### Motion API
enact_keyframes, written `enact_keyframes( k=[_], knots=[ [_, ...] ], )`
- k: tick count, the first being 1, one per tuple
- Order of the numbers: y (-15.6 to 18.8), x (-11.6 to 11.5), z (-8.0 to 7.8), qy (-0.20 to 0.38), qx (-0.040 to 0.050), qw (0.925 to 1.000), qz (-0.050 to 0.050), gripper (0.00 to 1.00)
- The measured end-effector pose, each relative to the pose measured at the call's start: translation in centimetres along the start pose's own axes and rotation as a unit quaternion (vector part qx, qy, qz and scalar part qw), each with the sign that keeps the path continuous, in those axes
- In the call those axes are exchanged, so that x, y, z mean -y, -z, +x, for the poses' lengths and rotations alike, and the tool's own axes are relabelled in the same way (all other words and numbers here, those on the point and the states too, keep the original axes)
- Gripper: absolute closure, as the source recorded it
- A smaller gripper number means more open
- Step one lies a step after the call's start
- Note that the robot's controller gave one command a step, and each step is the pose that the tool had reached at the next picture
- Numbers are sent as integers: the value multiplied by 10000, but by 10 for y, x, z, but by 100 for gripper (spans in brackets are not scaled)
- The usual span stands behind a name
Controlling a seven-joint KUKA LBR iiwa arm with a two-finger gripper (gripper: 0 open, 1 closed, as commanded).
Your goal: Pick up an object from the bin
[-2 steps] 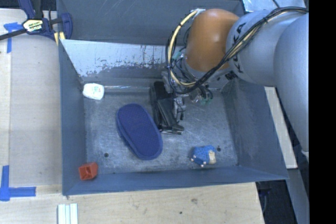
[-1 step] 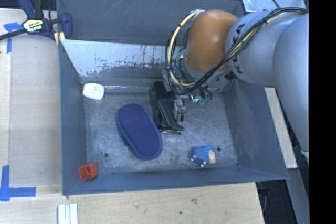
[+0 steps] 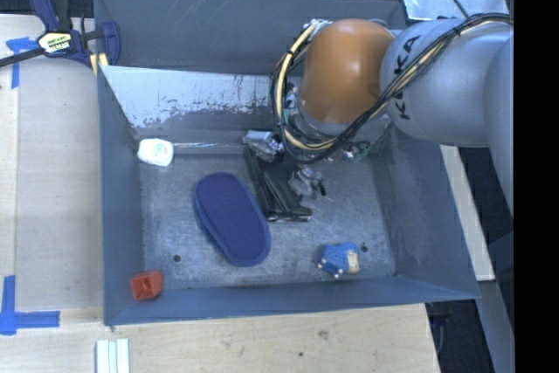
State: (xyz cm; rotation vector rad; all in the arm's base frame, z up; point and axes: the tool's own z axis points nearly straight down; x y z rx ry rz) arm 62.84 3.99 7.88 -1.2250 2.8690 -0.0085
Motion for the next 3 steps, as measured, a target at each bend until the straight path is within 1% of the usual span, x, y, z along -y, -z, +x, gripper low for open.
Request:
enact_keyframes(
  k=[1,2,3],
  knots=[
    [3,1,2,-17,-51,10000,-19,100],
    [9,3,-1,3775,-20,9260,8,100],
    [146,-18,27,3834,-31,9236,-53,100]
  ],
)
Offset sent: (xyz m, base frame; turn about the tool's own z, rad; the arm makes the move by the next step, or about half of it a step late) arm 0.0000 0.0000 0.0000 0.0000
